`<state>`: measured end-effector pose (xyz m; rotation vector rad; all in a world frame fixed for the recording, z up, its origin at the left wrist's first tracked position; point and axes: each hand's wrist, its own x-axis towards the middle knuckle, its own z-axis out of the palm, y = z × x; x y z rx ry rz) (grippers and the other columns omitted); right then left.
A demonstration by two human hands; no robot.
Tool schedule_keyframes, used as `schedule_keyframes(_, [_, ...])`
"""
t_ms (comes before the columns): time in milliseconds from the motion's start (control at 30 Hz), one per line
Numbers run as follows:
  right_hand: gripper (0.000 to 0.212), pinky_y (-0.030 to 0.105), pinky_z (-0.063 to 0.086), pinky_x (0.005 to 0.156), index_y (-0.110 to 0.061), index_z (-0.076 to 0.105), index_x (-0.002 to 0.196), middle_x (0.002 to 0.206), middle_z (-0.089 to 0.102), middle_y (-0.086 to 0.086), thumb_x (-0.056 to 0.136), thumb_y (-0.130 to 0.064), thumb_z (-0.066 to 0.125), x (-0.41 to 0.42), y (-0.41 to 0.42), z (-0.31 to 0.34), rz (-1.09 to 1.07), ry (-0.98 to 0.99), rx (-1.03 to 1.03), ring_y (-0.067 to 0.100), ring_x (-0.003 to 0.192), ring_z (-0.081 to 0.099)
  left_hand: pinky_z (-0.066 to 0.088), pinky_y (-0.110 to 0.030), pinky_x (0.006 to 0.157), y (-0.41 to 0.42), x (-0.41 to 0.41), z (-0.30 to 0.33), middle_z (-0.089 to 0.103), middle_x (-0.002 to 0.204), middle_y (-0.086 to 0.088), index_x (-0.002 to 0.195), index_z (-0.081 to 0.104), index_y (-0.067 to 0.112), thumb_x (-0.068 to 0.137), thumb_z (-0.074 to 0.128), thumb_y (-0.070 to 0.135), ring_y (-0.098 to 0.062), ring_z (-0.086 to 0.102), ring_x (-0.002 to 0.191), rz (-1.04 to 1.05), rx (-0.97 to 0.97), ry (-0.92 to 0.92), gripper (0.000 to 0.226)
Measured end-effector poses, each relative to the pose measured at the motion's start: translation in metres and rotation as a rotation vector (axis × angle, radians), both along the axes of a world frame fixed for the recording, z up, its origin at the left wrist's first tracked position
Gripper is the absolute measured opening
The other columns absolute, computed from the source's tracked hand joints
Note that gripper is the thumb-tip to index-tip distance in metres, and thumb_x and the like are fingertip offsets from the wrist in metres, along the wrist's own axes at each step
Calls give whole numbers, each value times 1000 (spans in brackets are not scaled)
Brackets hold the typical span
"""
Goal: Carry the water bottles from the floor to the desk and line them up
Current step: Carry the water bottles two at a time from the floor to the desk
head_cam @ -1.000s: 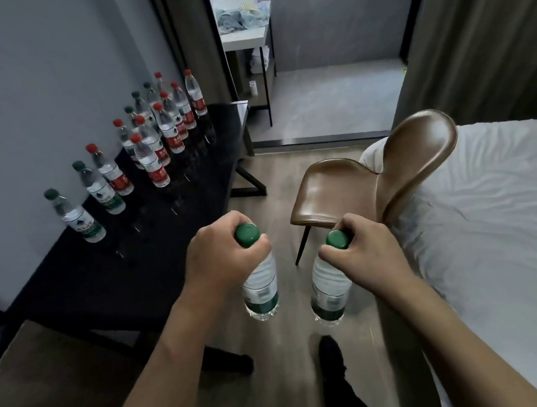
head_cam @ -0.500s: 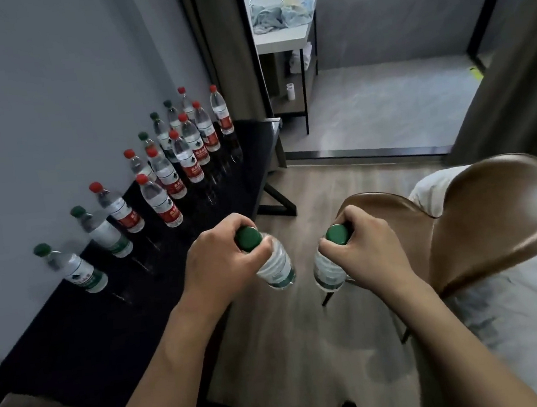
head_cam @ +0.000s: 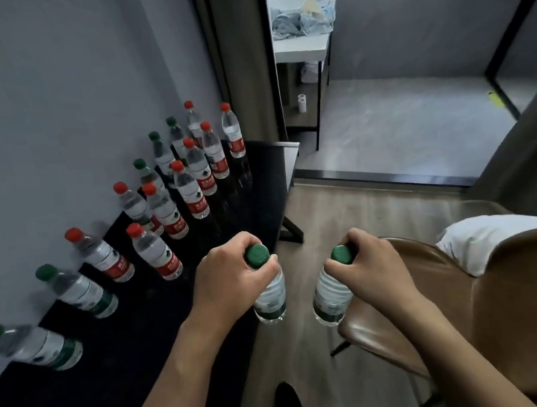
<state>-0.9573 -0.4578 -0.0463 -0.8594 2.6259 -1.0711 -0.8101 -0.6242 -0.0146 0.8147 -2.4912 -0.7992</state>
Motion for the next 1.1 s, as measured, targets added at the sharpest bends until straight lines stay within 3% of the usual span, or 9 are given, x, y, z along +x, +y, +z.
schedule_keyframes(233, [24, 32, 46, 56, -25, 49, 73, 64, 57, -11, 68, -40, 68, -63, -99, 22, -19, 92, -34, 9, 63, 56, 48, -27, 53, -91, -64, 10, 56, 60, 11, 80, 56, 30, 74, 65, 50, -5, 55, 56, -3, -6, 94, 22])
schedule_keyframes(500, [24, 32, 47, 55, -26, 52, 73, 64, 57, -12, 66, -42, 68, -106, -173, -2, 88, 49, 43, 8, 62, 55, 51, -32, 58, -151, -95, -5, 59, 62, 11, 77, 60, 28, 75, 70, 44, -6, 56, 58, 51, 22, -16, 19])
schedule_keyframes(633, [26, 28, 38, 52, -28, 47, 71, 63, 54, -12, 64, -45, 66, -113, -217, -14, 277, 46, 125, 7, 61, 52, 47, -28, 56, -168, -87, -10, 59, 63, 11, 78, 59, 29, 75, 69, 48, -6, 56, 60, 145, 25, -71, 21])
schedule_keyframes(900, [28, 23, 39, 53, -30, 54, 82, 72, 58, -15, 64, -49, 64, -102, -318, -2, 745, 23, 154, 5, 67, 56, 45, -25, 55, -195, -60, -2, 58, 65, 13, 82, 59, 30, 74, 66, 51, -3, 55, 64, 424, -65, -140, 24])
schedule_keyframes(1100, [27, 25, 43, 55, -31, 53, 78, 73, 58, -13, 63, -48, 66, -66, -368, 8, 1011, 41, 121, 3, 67, 55, 38, -17, 51, -196, -5, 2, 55, 62, 18, 84, 58, 33, 72, 62, 56, 3, 54, 62, 677, -64, -169, 26])
